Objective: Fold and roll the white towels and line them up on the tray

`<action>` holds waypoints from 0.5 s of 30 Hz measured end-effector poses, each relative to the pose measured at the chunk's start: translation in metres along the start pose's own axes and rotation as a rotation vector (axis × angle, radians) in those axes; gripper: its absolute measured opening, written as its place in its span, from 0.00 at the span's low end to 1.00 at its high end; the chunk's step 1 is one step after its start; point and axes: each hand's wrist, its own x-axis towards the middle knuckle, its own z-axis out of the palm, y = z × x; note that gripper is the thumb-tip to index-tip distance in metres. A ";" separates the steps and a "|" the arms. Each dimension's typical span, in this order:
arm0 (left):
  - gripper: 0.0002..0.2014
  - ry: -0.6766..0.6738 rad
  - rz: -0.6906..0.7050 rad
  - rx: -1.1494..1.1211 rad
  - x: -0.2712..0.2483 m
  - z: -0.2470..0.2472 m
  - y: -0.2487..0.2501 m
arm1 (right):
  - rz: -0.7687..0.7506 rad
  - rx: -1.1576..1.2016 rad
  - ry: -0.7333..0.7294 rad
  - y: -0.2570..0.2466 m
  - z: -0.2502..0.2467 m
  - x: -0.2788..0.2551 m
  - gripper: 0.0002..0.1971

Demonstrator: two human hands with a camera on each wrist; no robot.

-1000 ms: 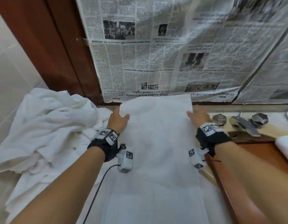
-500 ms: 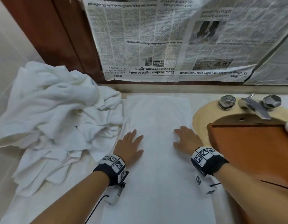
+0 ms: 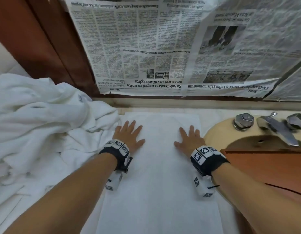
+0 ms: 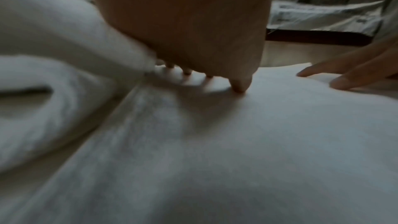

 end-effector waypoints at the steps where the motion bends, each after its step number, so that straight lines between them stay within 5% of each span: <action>1: 0.35 0.002 -0.006 -0.025 0.005 0.003 -0.004 | 0.003 0.008 -0.017 0.000 -0.001 0.004 0.38; 8: 0.39 0.056 -0.005 -0.112 0.017 0.018 -0.019 | 0.020 0.057 0.093 -0.002 0.011 0.022 0.43; 11: 0.39 0.053 0.000 -0.129 0.017 0.019 -0.020 | 0.055 0.063 0.091 -0.002 0.007 0.024 0.62; 15: 0.39 0.023 -0.001 -0.156 0.019 0.017 -0.021 | 0.115 0.159 0.009 0.002 -0.017 0.039 0.41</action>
